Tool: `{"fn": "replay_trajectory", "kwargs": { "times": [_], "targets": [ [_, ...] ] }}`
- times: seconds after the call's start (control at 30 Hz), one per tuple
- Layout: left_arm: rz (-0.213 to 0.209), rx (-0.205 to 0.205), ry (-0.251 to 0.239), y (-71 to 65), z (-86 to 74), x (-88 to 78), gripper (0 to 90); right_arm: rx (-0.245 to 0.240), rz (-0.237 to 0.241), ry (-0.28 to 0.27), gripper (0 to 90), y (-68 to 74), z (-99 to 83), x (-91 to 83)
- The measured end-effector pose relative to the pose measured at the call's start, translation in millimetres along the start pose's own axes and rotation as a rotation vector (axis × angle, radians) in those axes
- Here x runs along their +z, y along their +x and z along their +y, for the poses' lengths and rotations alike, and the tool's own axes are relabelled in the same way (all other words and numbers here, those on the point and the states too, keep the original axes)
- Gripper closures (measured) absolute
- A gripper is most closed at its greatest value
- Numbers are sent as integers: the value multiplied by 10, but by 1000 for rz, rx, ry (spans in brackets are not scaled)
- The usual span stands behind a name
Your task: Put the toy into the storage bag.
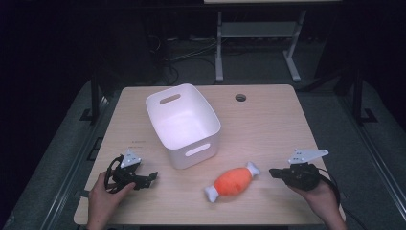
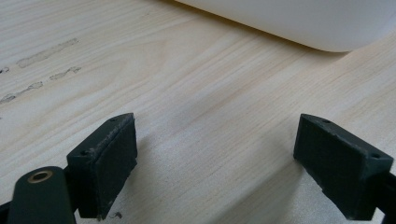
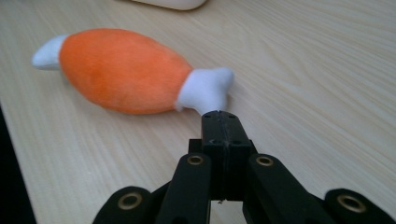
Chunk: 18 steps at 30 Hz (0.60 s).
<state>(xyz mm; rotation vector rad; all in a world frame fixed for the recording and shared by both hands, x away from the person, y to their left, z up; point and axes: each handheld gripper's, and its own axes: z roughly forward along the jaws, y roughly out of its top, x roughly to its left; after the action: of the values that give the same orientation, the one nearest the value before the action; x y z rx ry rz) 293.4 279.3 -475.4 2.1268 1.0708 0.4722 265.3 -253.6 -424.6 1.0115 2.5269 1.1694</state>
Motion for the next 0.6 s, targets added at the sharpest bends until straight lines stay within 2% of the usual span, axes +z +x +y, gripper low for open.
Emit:
{"fn": "replay_trajectory", "kwargs": {
  "times": [0.6],
  "targets": [
    [-1,-1,0,0,0,0,128,-110,169,15,899,310,192,152]
  ]
}}
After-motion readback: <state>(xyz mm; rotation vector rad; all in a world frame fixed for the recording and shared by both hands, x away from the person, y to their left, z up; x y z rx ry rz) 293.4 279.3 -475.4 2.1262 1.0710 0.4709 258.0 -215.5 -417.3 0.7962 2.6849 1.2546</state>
